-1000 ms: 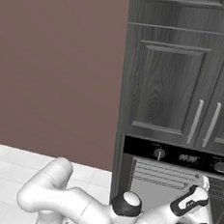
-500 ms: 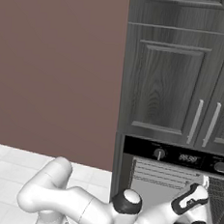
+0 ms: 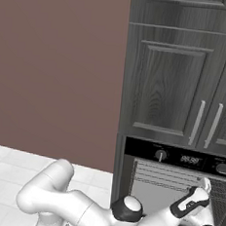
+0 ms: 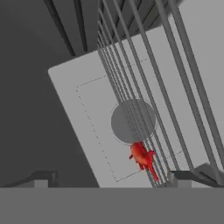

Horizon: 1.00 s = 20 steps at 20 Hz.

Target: Take the fish from the oven and place it on the plate on the counter.

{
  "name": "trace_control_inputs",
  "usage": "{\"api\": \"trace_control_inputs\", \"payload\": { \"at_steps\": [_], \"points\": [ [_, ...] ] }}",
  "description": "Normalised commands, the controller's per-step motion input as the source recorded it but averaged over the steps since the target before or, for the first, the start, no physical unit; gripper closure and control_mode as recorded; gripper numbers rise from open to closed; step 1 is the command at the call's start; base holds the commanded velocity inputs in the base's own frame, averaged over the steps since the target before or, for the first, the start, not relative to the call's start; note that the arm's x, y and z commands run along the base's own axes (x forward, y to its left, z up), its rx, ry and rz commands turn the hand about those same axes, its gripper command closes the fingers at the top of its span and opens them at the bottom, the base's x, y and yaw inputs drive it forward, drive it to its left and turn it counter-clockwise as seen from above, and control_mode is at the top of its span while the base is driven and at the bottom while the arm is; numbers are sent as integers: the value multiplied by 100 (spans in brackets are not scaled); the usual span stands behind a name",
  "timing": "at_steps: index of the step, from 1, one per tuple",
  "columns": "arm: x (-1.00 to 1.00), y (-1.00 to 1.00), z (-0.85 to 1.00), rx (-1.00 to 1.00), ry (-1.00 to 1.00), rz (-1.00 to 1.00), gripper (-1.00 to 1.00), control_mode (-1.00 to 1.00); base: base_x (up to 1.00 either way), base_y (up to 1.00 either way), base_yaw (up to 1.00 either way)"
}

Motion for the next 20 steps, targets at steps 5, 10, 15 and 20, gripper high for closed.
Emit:
{"api": "trace_control_inputs", "payload": {
  "at_steps": [5,10,15,20],
  "points": [
    [-37,0,-73,0,0,21,-100,-100,0,0,0],
    [0,0,-96,0,0,20,-100,-100,0,0,0],
    [0,0,-100,0,-4,19,-100,-100,0,0,0],
    [-3,0,-100,0,-4,20,-100,-100,0,0,0]
  ]
}}
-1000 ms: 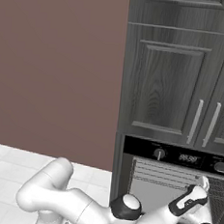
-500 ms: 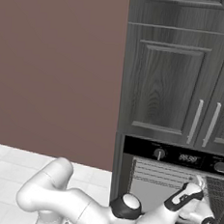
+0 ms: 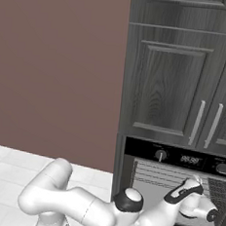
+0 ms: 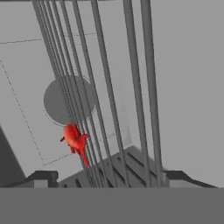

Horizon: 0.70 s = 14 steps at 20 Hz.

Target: Take the fish from the oven and place it on the plate on the counter.

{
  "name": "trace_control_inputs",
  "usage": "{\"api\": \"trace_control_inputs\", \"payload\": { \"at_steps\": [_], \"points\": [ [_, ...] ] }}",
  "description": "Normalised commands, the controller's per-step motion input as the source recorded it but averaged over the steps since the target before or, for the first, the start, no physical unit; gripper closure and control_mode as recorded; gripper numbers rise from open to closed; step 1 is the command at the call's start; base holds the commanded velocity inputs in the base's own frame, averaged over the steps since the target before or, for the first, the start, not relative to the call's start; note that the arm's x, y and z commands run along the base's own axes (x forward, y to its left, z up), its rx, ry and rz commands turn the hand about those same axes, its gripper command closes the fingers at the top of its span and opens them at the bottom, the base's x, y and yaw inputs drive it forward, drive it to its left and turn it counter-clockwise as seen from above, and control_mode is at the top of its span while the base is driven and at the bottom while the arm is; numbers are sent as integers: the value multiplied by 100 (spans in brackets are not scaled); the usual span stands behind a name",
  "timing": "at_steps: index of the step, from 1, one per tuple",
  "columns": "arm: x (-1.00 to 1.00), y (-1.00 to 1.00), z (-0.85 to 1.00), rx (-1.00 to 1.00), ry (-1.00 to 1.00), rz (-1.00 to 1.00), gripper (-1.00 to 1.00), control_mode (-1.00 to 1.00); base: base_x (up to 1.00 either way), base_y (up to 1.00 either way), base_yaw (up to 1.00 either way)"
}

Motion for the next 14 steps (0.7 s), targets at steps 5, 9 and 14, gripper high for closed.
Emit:
{"api": "trace_control_inputs", "payload": {
  "at_steps": [5,9,14],
  "points": [
    [0,0,-100,0,-10,16,-100,-100,0,0,0],
    [-4,0,-100,0,-6,12,-100,-100,0,0,0],
    [-58,0,-100,2,-14,11,-100,-100,0,0,0]
  ]
}}
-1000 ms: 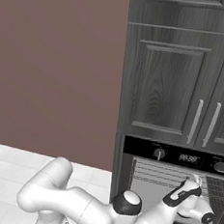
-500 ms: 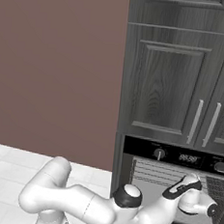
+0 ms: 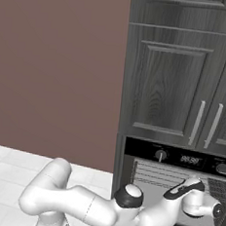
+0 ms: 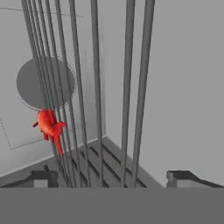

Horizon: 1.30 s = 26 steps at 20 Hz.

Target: Take the fish from the oven and place it on the plate on the counter.

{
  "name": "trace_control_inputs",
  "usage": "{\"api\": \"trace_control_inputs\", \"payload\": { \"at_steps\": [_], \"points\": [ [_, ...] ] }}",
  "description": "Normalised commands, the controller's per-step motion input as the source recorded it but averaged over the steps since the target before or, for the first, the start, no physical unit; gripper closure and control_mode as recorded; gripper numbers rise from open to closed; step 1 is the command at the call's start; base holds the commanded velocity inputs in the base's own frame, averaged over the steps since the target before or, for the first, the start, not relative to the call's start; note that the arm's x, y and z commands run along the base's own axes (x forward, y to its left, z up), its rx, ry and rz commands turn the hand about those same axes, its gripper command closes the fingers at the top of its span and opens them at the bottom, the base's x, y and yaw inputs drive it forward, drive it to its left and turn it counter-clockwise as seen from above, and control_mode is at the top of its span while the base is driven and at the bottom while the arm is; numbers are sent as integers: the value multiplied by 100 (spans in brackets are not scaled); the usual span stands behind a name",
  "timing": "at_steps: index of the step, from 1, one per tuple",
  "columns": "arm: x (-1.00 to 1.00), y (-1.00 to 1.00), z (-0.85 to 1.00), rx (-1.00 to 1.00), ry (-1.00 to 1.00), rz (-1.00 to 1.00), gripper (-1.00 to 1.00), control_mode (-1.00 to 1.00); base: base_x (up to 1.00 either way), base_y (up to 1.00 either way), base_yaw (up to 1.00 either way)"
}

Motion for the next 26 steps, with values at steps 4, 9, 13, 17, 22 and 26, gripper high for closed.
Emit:
{"api": "trace_control_inputs", "payload": {
  "at_steps": [4,9,13,17,22,26],
  "points": [
    [-67,0,-100,9,-25,8,-100,-100,0,0,0],
    [-6,3,-100,6,-32,3,-100,-100,0,0,0],
    [28,11,-90,2,-35,0,-100,-100,0,0,0],
    [38,11,-94,1,-33,0,-100,-100,0,0,0],
    [38,13,-96,0,-28,0,-100,-100,0,0,0],
    [36,18,-86,0,-25,0,-100,-100,0,0,0]
  ]
}}
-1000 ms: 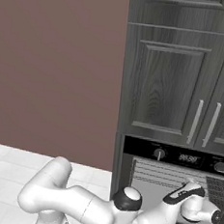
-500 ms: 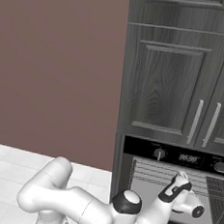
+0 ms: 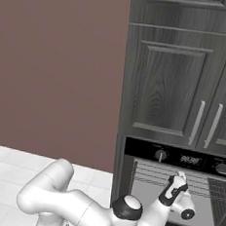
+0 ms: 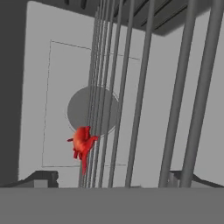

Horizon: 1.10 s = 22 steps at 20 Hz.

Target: Take the fish from the oven and place it on the plate on the counter.

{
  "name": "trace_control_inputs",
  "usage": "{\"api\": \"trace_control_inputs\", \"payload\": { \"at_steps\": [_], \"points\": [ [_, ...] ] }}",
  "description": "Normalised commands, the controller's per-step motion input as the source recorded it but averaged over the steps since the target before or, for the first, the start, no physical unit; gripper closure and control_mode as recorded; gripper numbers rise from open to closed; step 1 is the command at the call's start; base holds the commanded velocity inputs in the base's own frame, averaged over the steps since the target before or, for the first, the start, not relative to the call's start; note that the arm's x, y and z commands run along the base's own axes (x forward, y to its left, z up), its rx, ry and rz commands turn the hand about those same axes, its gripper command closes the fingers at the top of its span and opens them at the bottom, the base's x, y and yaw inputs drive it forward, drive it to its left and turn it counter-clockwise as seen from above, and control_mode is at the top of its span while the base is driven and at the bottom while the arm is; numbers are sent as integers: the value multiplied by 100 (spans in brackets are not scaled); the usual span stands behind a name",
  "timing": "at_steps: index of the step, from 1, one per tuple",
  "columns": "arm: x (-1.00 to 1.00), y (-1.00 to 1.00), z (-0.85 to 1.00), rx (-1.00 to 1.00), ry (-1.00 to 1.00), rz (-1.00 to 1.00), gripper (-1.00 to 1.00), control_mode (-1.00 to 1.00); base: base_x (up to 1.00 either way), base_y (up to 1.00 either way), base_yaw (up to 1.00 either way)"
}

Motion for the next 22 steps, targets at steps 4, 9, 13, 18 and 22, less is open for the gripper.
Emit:
{"api": "trace_control_inputs", "payload": {
  "at_steps": [4,9,13,18,22],
  "points": [
    [33,23,-67,1,-22,0,-100,-100,0,0,0],
    [51,26,-56,9,-15,2,-100,-100,0,0,0],
    [39,31,-50,11,-16,9,-100,-100,0,0,0],
    [26,35,-51,9,-17,10,100,-100,0,0,0],
    [7,20,-37,7,-15,6,100,-100,0,0,0]
  ]
}}
